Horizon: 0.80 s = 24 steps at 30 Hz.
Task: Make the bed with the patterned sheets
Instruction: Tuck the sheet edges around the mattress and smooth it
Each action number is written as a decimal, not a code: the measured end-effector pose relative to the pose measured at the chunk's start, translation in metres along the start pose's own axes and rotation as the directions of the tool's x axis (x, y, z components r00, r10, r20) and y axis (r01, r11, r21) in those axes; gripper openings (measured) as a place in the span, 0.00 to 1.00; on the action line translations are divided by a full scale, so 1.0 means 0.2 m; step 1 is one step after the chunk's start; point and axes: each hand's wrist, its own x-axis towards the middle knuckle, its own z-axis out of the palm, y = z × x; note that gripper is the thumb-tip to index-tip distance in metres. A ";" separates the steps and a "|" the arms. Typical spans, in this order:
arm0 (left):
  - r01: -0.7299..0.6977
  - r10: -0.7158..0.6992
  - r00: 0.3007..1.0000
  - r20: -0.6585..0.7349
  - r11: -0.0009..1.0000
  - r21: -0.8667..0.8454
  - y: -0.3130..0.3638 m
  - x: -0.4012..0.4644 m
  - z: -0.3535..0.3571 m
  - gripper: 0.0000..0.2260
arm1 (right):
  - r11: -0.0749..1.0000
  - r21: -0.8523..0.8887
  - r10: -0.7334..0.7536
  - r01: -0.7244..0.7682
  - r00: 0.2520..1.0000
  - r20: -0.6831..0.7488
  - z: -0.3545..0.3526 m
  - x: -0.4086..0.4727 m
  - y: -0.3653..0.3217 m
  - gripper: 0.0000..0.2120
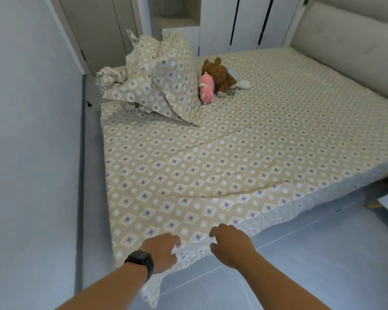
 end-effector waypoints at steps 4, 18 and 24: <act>-0.087 0.096 0.993 -0.073 0.990 0.113 -0.10 0.32 0.19 0.20 | 0.996 -0.054 0.053 -0.065 0.979 -0.197 0.30 0.27 0.11 0.19; -0.224 0.370 0.554 -0.745 0.929 0.295 -0.41 0.73 0.77 0.15 | 0.673 0.640 0.370 0.371 0.580 -0.726 1.30 0.62 -0.05 0.17; -0.182 0.382 0.522 -0.763 0.923 0.338 -0.52 0.56 0.90 0.21 | 0.009 0.934 0.565 0.357 0.769 -0.300 1.34 0.59 -0.24 0.24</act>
